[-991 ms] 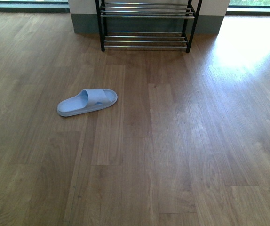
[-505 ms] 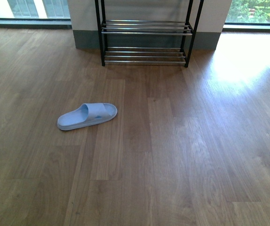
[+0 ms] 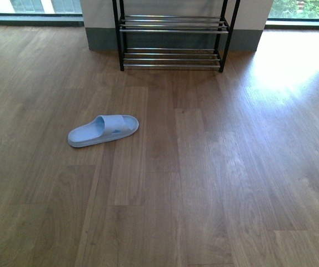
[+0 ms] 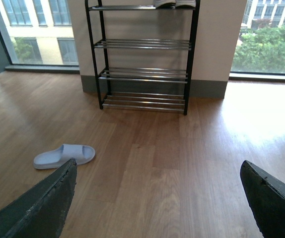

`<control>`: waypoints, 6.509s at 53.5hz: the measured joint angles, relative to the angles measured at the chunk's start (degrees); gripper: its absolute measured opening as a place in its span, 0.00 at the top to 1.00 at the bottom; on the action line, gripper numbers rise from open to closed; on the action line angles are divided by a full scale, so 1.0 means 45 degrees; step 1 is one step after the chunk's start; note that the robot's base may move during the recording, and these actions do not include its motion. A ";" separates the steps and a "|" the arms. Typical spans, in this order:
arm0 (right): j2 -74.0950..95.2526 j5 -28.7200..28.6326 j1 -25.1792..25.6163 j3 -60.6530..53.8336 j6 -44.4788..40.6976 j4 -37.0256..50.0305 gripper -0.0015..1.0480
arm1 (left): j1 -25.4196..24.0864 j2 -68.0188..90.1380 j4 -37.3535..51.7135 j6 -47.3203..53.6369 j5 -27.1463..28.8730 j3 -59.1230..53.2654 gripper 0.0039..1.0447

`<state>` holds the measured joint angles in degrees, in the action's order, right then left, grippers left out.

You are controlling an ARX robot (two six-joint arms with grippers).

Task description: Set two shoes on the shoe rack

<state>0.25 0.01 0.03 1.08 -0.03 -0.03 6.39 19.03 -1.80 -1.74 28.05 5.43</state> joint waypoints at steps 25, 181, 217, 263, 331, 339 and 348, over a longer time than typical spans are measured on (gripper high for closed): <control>-0.0005 0.0000 0.0000 0.0000 0.0000 0.0000 0.09 | 0.0015 0.0015 -0.0010 0.0005 0.0010 0.0000 0.98; 3.4267 0.1613 -0.0578 1.5178 0.5042 0.5056 0.09 | 0.0058 0.0039 -0.0019 0.0039 0.0049 -0.0005 0.98; 3.6487 0.3249 0.0840 1.6869 0.1797 0.7101 0.09 | 0.0058 0.0039 -0.0019 0.0039 0.0049 -0.0005 0.98; 3.8565 0.3483 0.1627 1.9438 -0.0889 1.0020 0.93 | 0.0058 0.0034 -0.0019 0.0039 0.0053 -0.0005 0.98; 0.1627 0.7159 -0.5105 0.0277 -0.2103 0.2404 0.98 | 0.0053 0.0034 -0.0019 0.0039 0.0063 -0.0005 0.98; 0.1549 0.6805 -0.5377 0.0126 -0.1549 0.1851 0.98 | 0.0058 0.0034 -0.0019 0.0039 0.0039 -0.0005 0.98; 0.1545 0.6766 -0.5474 0.0121 -0.1195 0.1710 0.98 | 0.0058 0.0034 -0.0019 0.0044 0.0087 -0.0005 0.98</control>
<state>7.20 30.46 -24.60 1.63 -5.41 7.66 6.66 19.18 -1.89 -1.54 28.45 5.41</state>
